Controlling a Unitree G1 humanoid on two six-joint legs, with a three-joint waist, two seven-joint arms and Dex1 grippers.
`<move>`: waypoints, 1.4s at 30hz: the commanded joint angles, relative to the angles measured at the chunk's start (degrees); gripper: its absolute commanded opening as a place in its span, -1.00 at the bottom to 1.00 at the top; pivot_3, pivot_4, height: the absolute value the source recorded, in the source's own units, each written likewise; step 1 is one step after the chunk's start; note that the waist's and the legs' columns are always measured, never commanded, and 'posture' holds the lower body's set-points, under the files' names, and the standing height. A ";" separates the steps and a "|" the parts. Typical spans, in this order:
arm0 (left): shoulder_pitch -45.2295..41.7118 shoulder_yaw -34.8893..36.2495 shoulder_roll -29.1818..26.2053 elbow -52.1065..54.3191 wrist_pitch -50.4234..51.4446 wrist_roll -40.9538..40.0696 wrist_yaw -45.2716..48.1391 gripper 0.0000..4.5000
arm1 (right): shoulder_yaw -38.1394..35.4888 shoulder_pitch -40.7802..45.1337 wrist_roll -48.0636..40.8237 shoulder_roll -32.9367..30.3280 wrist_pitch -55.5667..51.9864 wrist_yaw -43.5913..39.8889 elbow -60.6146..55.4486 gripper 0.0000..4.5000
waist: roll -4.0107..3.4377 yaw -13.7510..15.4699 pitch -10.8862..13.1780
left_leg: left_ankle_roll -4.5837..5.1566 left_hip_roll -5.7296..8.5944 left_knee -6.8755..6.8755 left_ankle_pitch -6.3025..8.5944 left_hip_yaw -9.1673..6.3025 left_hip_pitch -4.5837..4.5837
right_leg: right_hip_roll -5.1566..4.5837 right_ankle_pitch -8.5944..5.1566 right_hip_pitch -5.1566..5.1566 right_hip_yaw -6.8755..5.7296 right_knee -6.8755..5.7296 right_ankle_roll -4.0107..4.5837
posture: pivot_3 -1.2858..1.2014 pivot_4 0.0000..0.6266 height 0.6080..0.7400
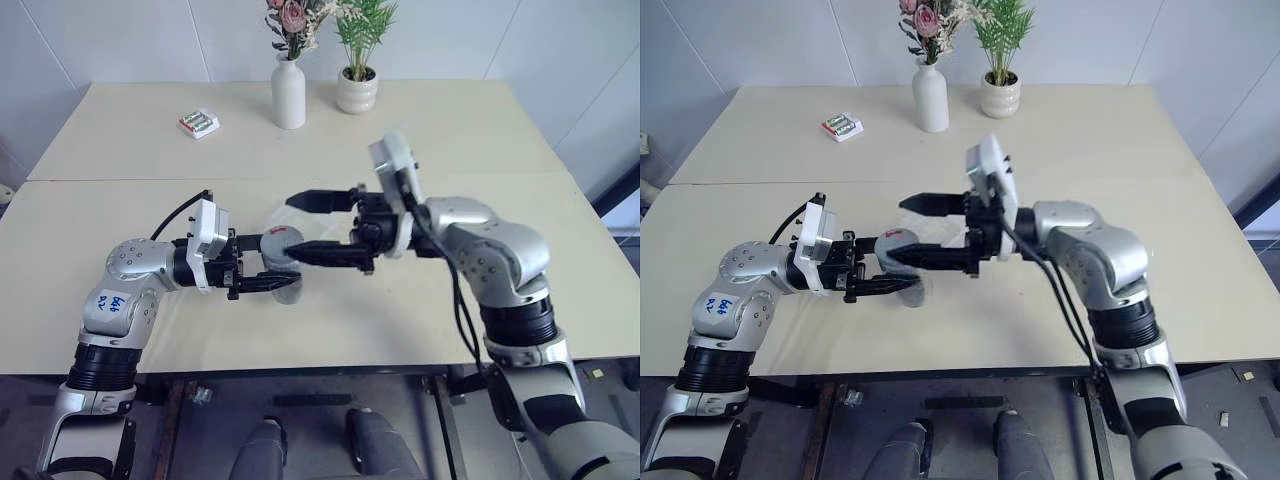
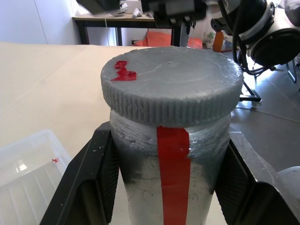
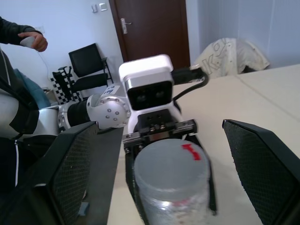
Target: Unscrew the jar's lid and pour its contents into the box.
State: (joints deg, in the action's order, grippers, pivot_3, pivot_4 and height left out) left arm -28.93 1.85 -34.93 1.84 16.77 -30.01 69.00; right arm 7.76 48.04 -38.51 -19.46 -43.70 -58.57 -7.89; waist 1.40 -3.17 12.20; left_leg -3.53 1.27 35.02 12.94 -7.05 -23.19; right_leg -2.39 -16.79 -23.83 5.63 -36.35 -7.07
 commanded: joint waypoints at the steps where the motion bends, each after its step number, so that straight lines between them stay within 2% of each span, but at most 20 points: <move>1: -0.34 0.66 -0.14 1.73 -0.47 -0.83 0.25 0.05 | 1.81 1.42 3.28 0.61 2.95 1.23 -0.01 0.98 | 0.00 0.02 0.00 | 0.00 0.01 0.00 0.00 0.00 0.00 | -0.01 0.00 0.00 0.00 0.00 0.00 | 0.03 -0.52 1.00; 10: -0.06 0.66 -0.09 2.14 -0.28 -1.00 0.10 0.05 | 4.39 3.71 8.43 2.44 7.27 1.00 5.20 0.98 | 0.00 -0.07 0.00 | 0.00 -0.01 -0.01 0.00 0.00 0.00 | 0.01 0.00 -0.01 0.00 0.01 0.00 | 0.03 -0.52 1.00; 42: -0.16 0.71 -0.25 2.31 -0.21 -0.99 0.12 0.05 | 4.06 2.98 9.55 0.94 6.57 -0.01 5.25 0.98 | 0.00 -0.05 0.00 | 0.00 0.00 -0.01 0.00 0.00 0.00 | 0.01 0.00 0.00 0.00 0.00 0.00 | 0.03 -0.52 1.00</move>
State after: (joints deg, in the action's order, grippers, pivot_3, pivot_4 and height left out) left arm -28.86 1.85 -34.89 1.92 16.83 -30.02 68.89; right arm 13.35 50.76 -29.01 -17.57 -37.62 -58.41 -1.87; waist 1.40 -3.22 12.20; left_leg -3.54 1.26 35.01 12.94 -7.06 -23.19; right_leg -2.38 -16.79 -23.84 5.62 -36.35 -7.07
